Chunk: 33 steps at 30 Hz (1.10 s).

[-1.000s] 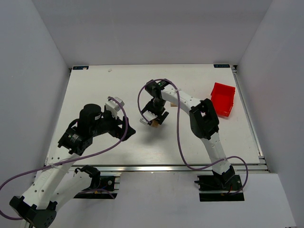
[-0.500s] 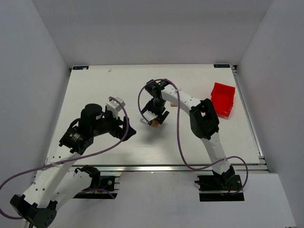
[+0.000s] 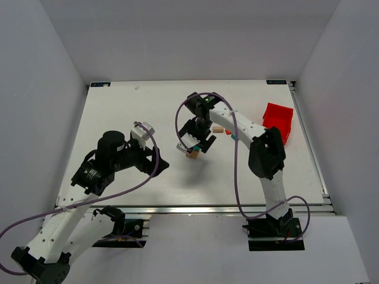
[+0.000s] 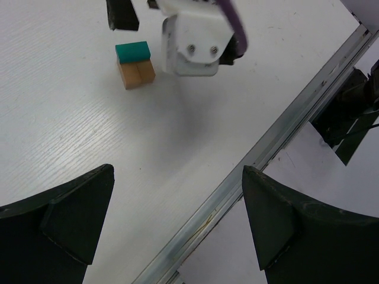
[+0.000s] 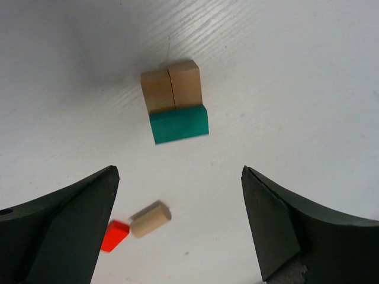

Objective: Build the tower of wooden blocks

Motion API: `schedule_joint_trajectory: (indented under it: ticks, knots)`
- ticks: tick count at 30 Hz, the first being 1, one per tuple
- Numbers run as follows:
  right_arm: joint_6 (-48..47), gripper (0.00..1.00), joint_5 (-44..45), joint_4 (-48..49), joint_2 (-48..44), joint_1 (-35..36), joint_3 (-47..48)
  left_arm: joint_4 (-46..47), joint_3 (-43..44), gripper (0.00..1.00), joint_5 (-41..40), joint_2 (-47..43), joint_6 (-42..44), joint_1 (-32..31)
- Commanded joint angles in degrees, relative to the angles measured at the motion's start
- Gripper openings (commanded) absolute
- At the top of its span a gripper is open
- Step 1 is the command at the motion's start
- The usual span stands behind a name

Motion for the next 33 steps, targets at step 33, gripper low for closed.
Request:
schedule_joint_trajectory:
  ticks: [33]
  knots:
    - [117.51, 0.89, 36.04, 37.58, -12.86, -14.97, -25.37, -2.85, 4.83, 0.98, -19.07, 2.97, -11.69, 0.08]
